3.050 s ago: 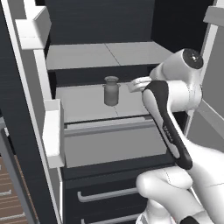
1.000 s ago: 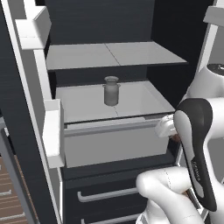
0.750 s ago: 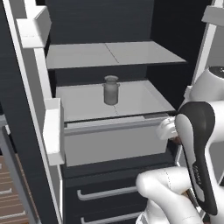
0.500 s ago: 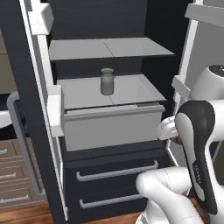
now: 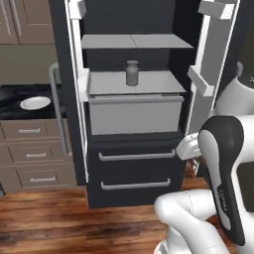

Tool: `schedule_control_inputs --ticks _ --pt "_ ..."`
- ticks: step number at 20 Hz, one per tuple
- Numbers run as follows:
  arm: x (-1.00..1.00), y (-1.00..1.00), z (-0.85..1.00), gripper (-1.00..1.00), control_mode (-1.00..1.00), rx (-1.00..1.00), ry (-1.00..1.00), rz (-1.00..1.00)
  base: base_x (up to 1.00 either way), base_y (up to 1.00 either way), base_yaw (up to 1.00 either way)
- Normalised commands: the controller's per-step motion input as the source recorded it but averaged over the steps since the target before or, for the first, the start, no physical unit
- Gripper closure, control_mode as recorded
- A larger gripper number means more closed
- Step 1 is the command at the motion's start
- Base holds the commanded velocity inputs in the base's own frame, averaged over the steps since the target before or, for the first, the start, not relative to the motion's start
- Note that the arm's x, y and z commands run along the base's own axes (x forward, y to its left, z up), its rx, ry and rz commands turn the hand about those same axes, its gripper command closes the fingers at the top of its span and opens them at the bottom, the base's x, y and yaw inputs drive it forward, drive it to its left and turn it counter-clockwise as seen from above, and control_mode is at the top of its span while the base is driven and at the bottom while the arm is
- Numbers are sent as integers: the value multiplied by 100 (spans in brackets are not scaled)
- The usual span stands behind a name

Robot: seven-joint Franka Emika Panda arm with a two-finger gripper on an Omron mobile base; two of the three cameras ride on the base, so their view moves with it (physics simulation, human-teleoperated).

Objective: Pick potato from the fridge and place it on the plate on the counter.

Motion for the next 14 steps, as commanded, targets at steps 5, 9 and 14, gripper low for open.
schedule_control_inputs --ticks 5,9,14 --pt "0 0 0 100 100 0 0 0 -68 0 65" --pt "0 0 0 100 100 0 0 0 -33 1 82" --pt "0 0 0 100 100 0 0 0 2 11 82"
